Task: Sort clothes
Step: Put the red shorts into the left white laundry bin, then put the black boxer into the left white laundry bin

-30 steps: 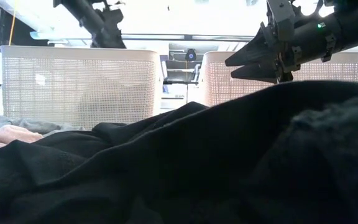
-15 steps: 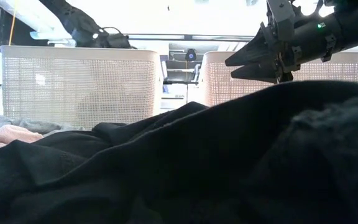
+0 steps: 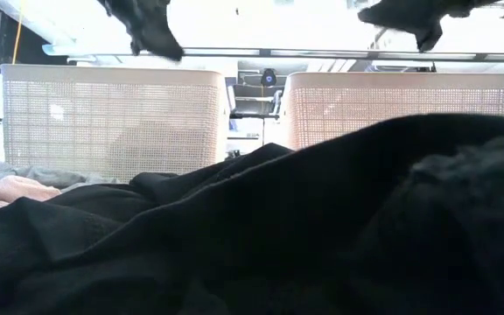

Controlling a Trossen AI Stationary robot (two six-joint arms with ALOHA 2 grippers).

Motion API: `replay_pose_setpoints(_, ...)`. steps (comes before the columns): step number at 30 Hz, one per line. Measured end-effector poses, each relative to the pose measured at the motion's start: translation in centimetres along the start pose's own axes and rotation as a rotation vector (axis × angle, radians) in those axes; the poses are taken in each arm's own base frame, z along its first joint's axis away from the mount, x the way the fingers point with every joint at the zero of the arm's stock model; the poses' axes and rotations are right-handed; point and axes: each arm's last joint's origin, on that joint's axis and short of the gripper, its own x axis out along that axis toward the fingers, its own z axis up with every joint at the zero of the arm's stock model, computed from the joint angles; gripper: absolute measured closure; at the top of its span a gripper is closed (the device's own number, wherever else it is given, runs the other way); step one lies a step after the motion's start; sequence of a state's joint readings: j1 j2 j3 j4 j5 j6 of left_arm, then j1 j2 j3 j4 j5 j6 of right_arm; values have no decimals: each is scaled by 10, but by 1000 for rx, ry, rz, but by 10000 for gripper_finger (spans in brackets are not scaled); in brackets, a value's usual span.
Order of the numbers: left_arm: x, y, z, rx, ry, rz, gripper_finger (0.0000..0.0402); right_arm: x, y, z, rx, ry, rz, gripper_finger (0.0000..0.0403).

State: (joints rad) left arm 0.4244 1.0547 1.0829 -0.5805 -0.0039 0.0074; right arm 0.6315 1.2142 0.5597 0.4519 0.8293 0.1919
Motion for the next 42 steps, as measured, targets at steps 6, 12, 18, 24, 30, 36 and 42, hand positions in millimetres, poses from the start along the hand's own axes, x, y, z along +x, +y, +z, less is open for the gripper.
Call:
replay_pose_setpoints(6,-18,-49,-15,32,-196,-236,273,-18,17,22,68,237,45,242)
replay_pose_setpoints(12,-17,-93,-39,45,-234,-456,273,-18,48,41,69,625,80,242)
replay_pose_setpoints(18,-4,-136,-67,60,-248,-598,273,-10,59,18,142,1138,84,242)
replay_pose_setpoints(24,10,-168,-92,96,-286,-636,273,-8,44,-28,117,1358,9,242)
replay_pose_setpoints(30,24,-182,-103,177,-302,-621,273,-7,21,-65,138,1429,-42,242)
replay_pose_setpoints(36,28,-182,-102,211,-320,-601,273,-4,10,-93,252,1462,57,260)
replay_pose_setpoints(42,29,-181,-102,213,-322,-592,273,0,5,-91,211,1403,93,376)
